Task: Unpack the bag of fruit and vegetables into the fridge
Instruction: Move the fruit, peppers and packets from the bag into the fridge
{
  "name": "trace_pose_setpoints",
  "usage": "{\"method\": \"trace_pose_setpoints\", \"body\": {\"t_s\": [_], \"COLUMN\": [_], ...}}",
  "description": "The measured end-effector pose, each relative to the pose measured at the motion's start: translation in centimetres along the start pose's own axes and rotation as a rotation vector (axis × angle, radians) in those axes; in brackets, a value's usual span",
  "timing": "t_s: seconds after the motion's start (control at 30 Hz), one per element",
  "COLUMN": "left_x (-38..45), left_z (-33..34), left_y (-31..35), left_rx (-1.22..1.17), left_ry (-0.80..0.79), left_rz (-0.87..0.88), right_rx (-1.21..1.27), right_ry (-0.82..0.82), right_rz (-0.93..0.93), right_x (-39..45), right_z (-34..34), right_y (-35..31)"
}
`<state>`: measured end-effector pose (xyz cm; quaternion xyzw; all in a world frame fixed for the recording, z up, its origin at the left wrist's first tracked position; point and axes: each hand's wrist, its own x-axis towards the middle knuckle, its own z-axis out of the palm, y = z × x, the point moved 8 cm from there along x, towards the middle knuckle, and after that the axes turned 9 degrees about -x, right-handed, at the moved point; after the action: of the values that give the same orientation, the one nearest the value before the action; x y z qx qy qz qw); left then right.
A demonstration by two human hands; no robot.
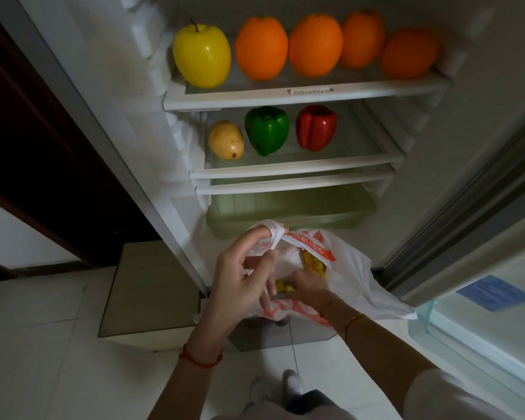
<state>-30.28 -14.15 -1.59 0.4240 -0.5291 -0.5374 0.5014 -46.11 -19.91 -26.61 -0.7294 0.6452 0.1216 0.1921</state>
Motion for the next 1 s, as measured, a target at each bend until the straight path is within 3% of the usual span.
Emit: {"method": "trace_pose_setpoints", "body": {"t_s": [0.27, 0.57, 0.67, 0.8, 1.0], "left_x": [-0.5, -1.7, -2.0, -2.5, -3.0], "left_z": [-0.4, -1.0, -1.1, -1.1, -0.8], "left_y": [-0.2, -0.8, -1.1, -1.3, -1.4], "left_rx": [-0.015, -0.03, -0.017, 0.022, 0.024], "left_ry": [0.013, 0.009, -0.006, -0.03, -0.046], "left_rz": [-0.02, -0.054, -0.059, -0.061, -0.069], "right_rx": [-0.25, -0.085, -0.049, -0.138, -0.209], "right_ry": [0.013, 0.014, -0.056, -0.079, 0.016], "right_rz": [-0.078, -0.062, -0.048, -0.07, -0.075], "right_x": [-1.2, -2.3, -1.9, -1.6, 0.2], "right_z": [-0.4, -0.6, 0.4, 2.4, 4.3], "right_y": [-1.9, -1.7, -1.1, -0.9, -0.2]}}
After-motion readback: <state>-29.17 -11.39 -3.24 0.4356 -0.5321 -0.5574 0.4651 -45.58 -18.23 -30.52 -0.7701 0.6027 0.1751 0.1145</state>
